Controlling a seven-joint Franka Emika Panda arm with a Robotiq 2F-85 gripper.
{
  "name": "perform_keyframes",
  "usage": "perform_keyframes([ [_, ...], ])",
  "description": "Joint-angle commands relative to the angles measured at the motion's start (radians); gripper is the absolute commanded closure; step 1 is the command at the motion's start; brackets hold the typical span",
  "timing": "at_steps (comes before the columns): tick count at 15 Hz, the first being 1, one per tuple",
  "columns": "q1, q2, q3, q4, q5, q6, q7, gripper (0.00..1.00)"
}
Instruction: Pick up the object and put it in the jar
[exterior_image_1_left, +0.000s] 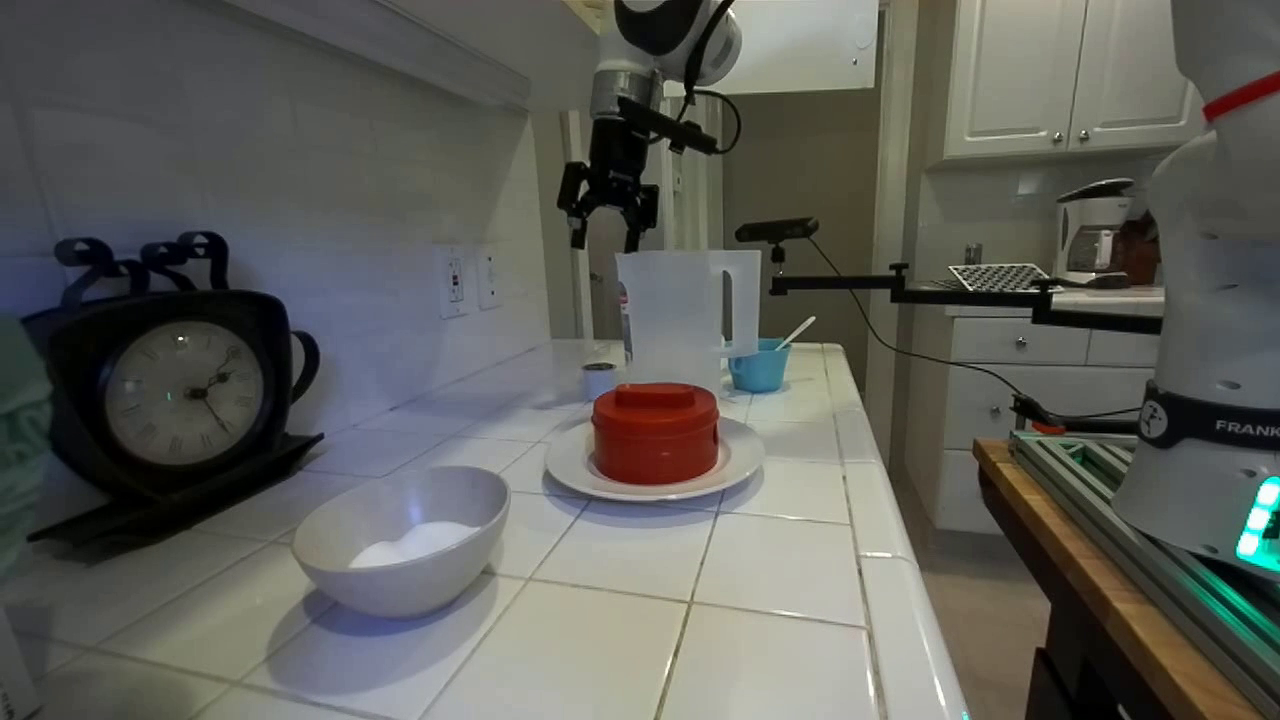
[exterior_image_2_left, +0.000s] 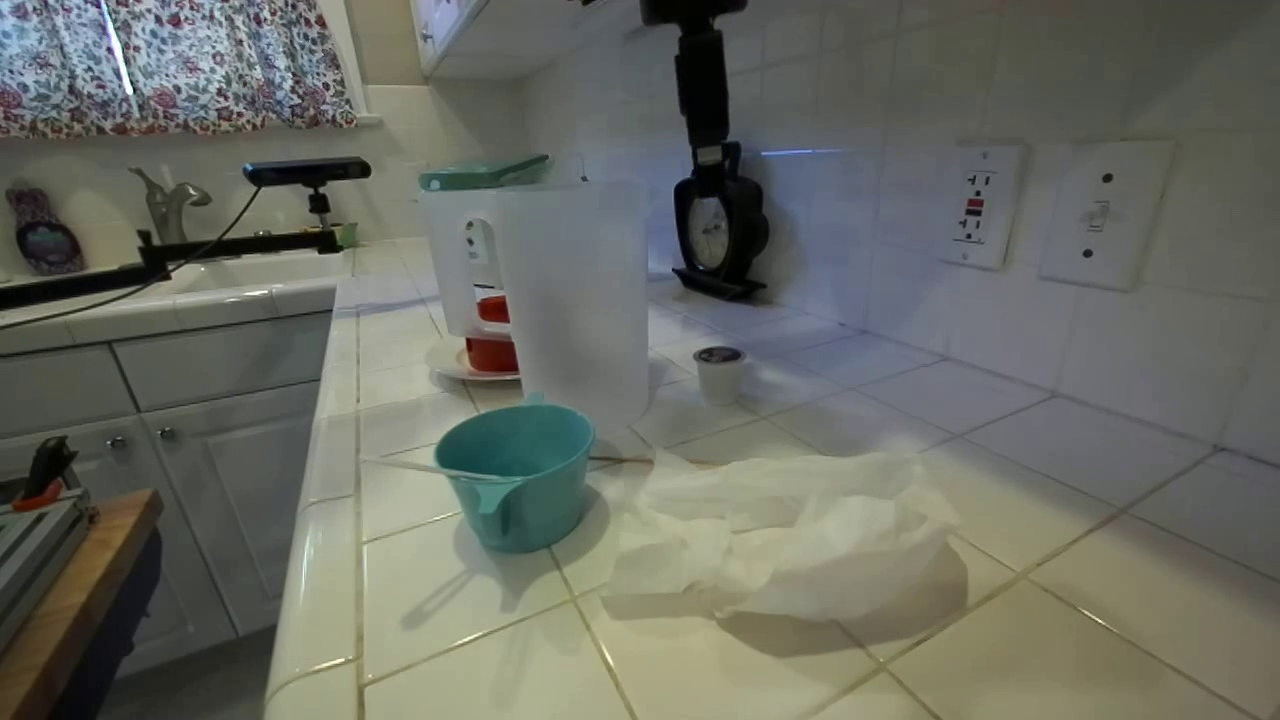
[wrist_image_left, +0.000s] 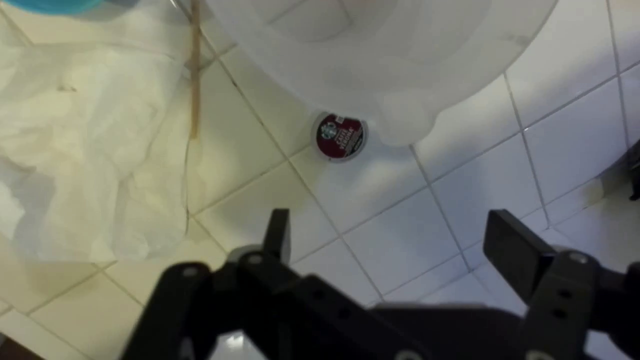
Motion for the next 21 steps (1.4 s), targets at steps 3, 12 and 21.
perform_keyframes([
  [3, 0.013, -0.064, 0.02, -0.076, 0.006, 0.106, -0.223, 0.0],
  [12, -0.027, -0.148, -0.019, -0.254, 0.159, 0.185, -0.228, 0.0],
  [21, -0.069, -0.092, -0.042, -0.28, 0.442, 0.242, -0.282, 0.0],
])
